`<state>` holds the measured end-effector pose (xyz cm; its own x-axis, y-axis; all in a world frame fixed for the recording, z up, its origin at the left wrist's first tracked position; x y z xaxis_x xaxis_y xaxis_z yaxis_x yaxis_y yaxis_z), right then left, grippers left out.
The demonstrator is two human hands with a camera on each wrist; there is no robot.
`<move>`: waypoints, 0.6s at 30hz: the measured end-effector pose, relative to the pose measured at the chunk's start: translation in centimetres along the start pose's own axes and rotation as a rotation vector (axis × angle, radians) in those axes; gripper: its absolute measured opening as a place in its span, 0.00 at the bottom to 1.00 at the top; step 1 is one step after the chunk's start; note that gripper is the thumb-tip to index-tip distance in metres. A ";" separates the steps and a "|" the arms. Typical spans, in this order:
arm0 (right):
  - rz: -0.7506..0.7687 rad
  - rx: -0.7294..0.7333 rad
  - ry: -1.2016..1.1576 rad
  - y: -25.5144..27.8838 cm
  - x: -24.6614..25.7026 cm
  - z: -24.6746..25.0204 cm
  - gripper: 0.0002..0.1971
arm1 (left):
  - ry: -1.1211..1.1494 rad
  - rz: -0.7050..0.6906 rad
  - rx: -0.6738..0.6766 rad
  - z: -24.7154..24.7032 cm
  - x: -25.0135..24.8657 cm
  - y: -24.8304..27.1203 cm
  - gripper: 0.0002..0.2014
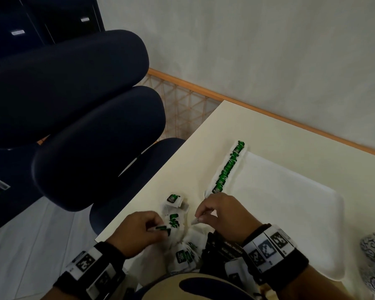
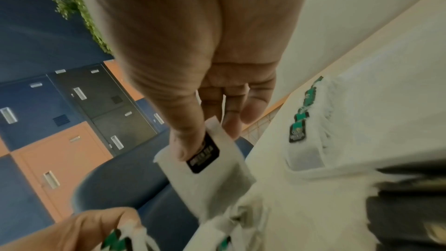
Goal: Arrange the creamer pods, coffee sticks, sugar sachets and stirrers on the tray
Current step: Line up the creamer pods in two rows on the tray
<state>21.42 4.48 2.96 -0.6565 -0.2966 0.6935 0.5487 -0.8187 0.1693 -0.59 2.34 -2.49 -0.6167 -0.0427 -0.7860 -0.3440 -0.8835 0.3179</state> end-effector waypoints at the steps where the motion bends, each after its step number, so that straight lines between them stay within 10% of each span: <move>1: 0.013 0.011 -0.043 0.2 0.6 0.5 0.03 | 0.098 -0.027 -0.003 0.5 -0.7 -0.1 0.10; 6: 0.022 0.106 -0.427 0.7 3.4 2.7 0.07 | 0.315 -0.131 -0.021 2.4 -4.7 -1.4 0.12; 18: -0.029 -0.148 -0.470 0.0 3.6 4.5 0.05 | 0.416 -0.204 -0.110 2.1 -9.8 -3.0 0.14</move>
<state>21.38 5.58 8.64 -0.3469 -0.0462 0.9367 0.4319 -0.8944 0.1158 4.97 6.36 5.42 -0.2002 -0.0265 -0.9794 -0.3378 -0.9365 0.0944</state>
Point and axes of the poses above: each hand's wrist, its own y-axis away from the middle knuckle, its own z-axis out of the back of the hand, x = y × z, the point moved 5 cm from there along -y, towards the middle knuckle, and after that the axes turned 8 degrees about x, right-handed, at the moved point
